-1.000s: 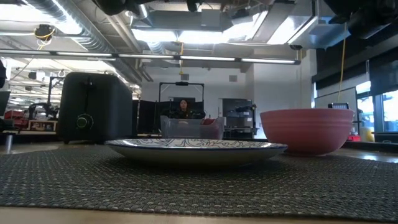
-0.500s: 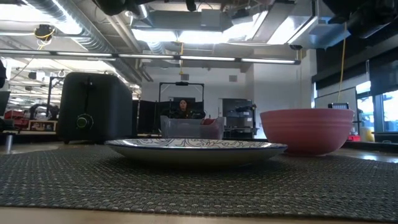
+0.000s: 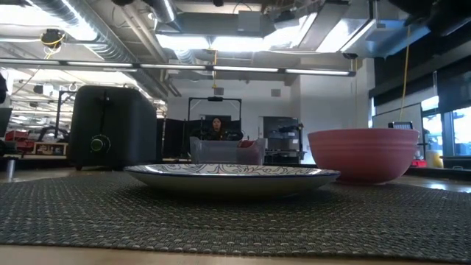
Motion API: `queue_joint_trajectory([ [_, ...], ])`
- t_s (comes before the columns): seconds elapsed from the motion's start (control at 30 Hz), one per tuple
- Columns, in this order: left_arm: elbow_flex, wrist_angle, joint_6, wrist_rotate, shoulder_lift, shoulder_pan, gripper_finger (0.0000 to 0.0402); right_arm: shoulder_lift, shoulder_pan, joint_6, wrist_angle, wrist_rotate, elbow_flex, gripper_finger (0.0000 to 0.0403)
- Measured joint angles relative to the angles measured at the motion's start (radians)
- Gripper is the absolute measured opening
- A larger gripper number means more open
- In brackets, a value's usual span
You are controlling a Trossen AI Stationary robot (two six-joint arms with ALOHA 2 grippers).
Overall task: Arrange a breakfast setting
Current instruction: Pour the cereal box into the pink bowl
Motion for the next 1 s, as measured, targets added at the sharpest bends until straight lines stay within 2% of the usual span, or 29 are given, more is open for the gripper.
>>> queue_joint_trajectory([
  [0.2,0.0,-0.207,0.018,-0.002,-0.128,0.025,0.0173,-0.213,0.0,-0.014,-0.376,0.077,0.0,0.0188],
  [0.33,0.0,-0.414,0.023,0.002,-0.211,0.037,0.0173,-0.376,0.0,0.01,-0.688,0.125,0.0,0.0187],
  [0.47,0.0,-0.627,0.046,0.018,-0.269,0.031,0.0173,-0.503,0.0,0.073,-0.994,0.128,0.0,0.0186],
  [0.57,0.0,-0.747,0.024,-0.005,-0.296,0.017,0.0173,-0.575,0.0,0.123,-1.147,0.133,0.0,0.0186],
  [0.73,0.0,-0.923,-0.009,-0.059,-0.303,0.003,0.0173,-0.665,0.0,0.182,-1.265,0.18,-0.001,0.0186],
  [1.0,0.015,-1.093,-0.078,-0.095,-0.292,0.002,0.0173,-0.702,0.0,0.199,-1.25,0.181,-0.001,0.0186],
])
